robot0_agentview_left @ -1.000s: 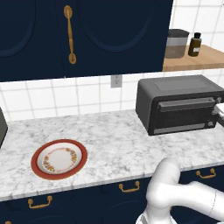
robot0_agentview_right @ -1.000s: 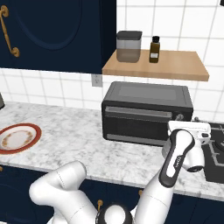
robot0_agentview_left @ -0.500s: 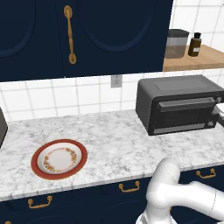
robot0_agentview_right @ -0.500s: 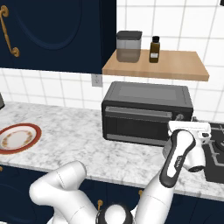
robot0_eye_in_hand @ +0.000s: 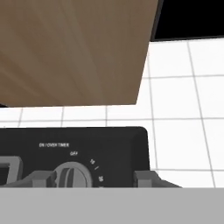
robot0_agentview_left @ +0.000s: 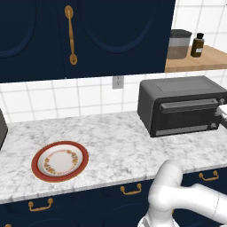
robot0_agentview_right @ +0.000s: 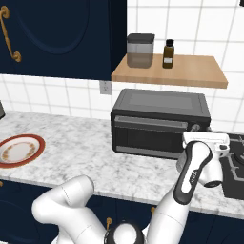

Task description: Pick up the kebab skewer and baguette bread, and place them inside the toaster oven. Close the toaster oven door and start by setting the timer.

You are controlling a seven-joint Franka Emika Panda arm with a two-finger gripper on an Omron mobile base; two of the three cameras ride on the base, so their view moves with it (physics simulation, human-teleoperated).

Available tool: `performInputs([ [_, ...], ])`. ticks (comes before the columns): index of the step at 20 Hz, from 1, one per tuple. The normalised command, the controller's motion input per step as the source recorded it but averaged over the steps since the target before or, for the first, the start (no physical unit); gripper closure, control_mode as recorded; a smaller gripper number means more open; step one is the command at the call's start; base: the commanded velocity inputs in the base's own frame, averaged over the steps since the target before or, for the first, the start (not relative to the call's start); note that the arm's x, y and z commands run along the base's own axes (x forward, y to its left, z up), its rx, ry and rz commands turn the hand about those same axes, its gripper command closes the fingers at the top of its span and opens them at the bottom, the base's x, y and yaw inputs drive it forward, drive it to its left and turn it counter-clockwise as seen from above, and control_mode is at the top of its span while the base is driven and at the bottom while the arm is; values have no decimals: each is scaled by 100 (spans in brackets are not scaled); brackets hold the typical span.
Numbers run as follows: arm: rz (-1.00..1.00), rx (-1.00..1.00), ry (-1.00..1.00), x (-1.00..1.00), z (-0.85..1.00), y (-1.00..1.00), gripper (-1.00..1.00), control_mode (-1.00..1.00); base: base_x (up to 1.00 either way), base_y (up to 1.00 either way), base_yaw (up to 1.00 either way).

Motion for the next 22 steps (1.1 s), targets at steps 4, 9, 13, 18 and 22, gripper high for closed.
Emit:
performInputs([
  [4, -13, 0, 0, 0, 0, 19, 100, -100, 0, 0, 0],
  [9, -12, 0, 0, 14, 0, 20, 100, -100, 0, 0, 0],
  [13, -3, 0, 1, 27, 0, 8, 100, -100, 0, 0, 0],
  [18, 0, 0, 0, 3, 1, 17, 100, -100, 0, 0, 0],
  [22, 2, 0, 0, 0, 6, 20, 100, -100, 0, 0, 0],
])
